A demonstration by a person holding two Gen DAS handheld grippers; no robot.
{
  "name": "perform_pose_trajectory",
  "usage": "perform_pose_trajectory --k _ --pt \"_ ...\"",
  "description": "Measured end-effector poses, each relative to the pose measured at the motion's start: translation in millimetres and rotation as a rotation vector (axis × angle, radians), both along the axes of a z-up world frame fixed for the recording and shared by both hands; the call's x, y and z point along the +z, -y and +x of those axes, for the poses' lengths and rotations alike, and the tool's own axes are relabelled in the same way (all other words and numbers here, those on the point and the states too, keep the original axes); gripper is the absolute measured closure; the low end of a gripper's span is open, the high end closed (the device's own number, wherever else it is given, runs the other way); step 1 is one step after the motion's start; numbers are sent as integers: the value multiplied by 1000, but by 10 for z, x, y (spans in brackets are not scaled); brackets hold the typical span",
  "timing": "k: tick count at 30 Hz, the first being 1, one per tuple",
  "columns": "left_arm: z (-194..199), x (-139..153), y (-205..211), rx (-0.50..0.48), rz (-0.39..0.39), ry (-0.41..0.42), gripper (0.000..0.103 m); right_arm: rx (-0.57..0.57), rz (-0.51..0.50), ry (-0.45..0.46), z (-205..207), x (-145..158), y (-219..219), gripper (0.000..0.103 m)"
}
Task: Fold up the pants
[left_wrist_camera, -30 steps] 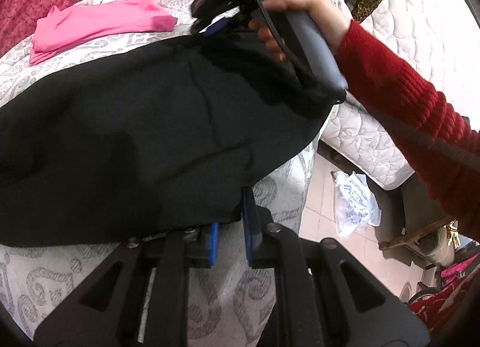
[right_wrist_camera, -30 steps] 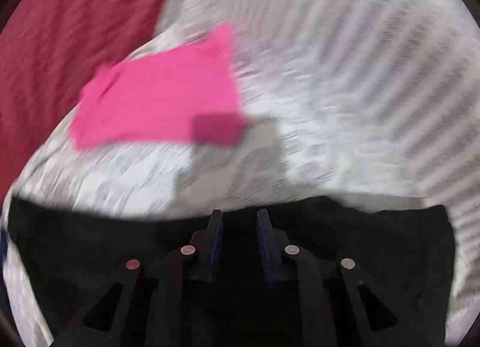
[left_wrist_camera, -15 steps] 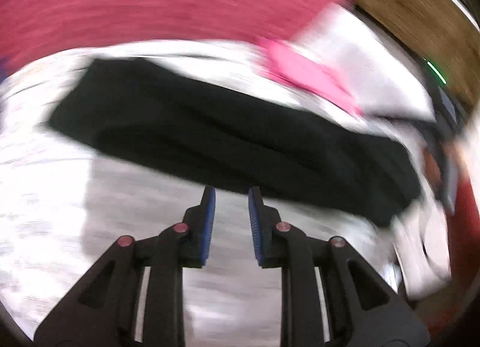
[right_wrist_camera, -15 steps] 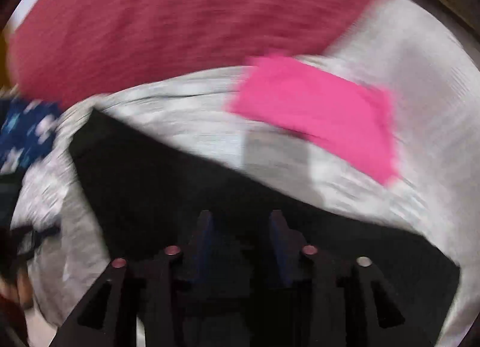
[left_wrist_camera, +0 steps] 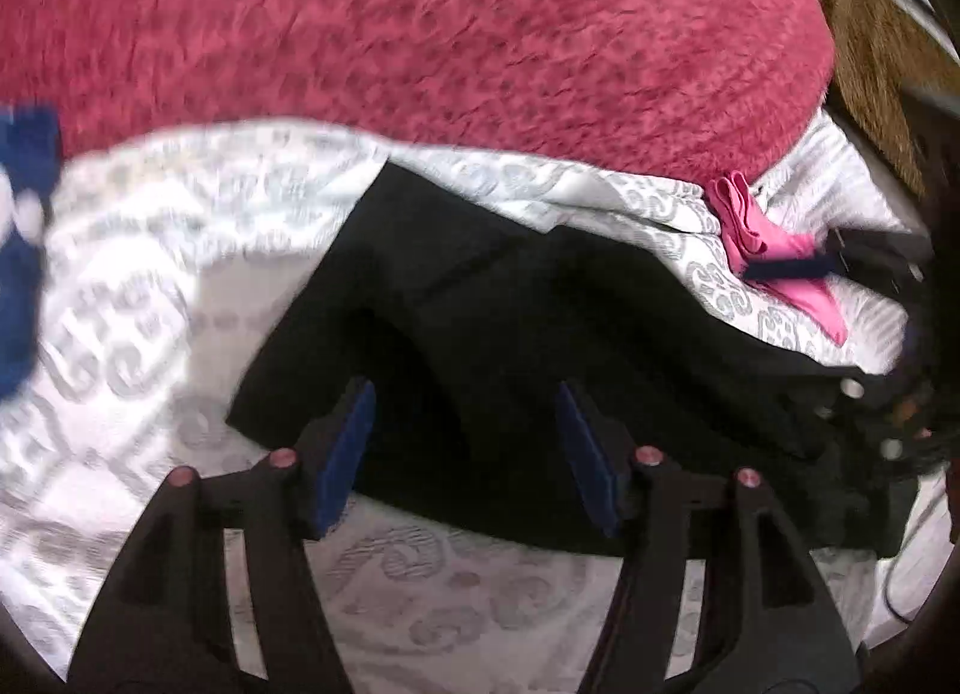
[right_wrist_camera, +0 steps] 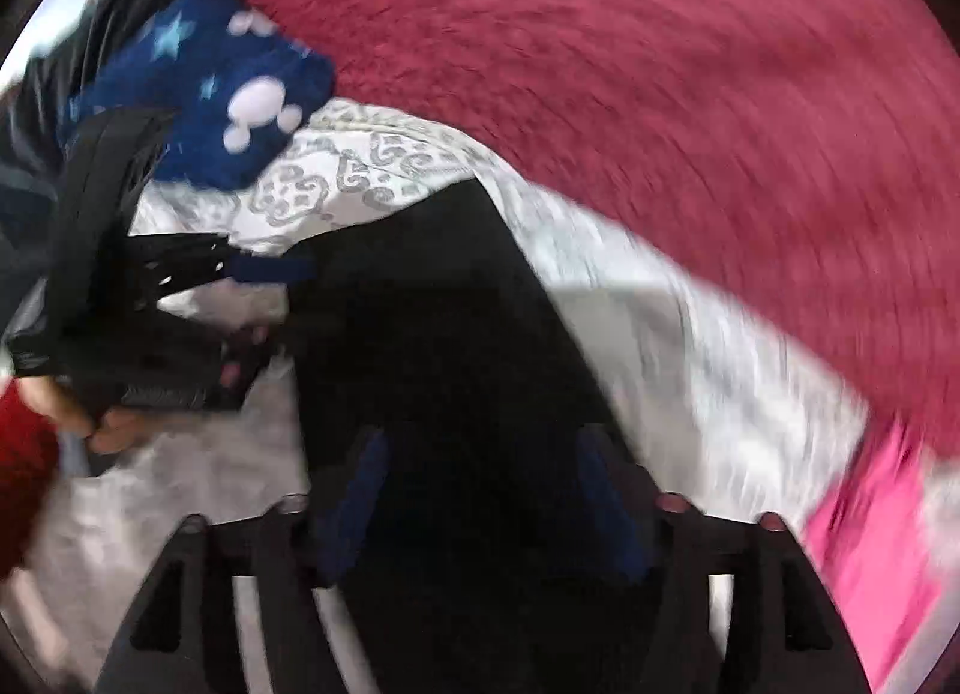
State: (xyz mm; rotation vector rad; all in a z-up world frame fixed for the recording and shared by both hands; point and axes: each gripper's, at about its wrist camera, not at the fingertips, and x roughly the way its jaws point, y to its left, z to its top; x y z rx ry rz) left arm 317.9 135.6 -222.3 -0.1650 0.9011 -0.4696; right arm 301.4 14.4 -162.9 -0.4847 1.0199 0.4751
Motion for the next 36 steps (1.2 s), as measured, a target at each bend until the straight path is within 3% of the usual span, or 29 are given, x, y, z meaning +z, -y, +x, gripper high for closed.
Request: perform_pose_trajectory --k 3,5,8,11,13,14,15,20,28,33,36 --pt "-39 -71 -83 -34 20 -11 40 56 -117 29 237 -210 -207 27" --pt "-76 38 -91 -50 -36 27 40 27 -147 6 394 -331 -220 27" --pt "-108 124 -20 -95 -72 65 40 -12 -86 -3 475 -322 -160 27" --pt "36 49 64 -73 -70 14 40 -8 -52 7 434 -242 -112 27" --pt "176 26 99 -67 -94 -19 60 0 -77 32 396 -192 -101 27" --pt "243 39 95 -78 -92 -18 88 3 -87 40 387 -163 -86 27" --pt "286 58 92 -91 -90 -17 98 5 -88 43 376 -131 -67 27" --pt "441 358 66 -126 -135 98 98 54 -77 52 309 38 -36 27" --pt "216 707 -177 -140 -197 228 98 124 -44 63 405 132 -374 27" --pt "127 846 -98 -166 -172 288 98 188 -23 124 394 387 -550 25" --pt "47 908 -133 -172 -161 321 98 238 -12 91 454 464 -641 20"
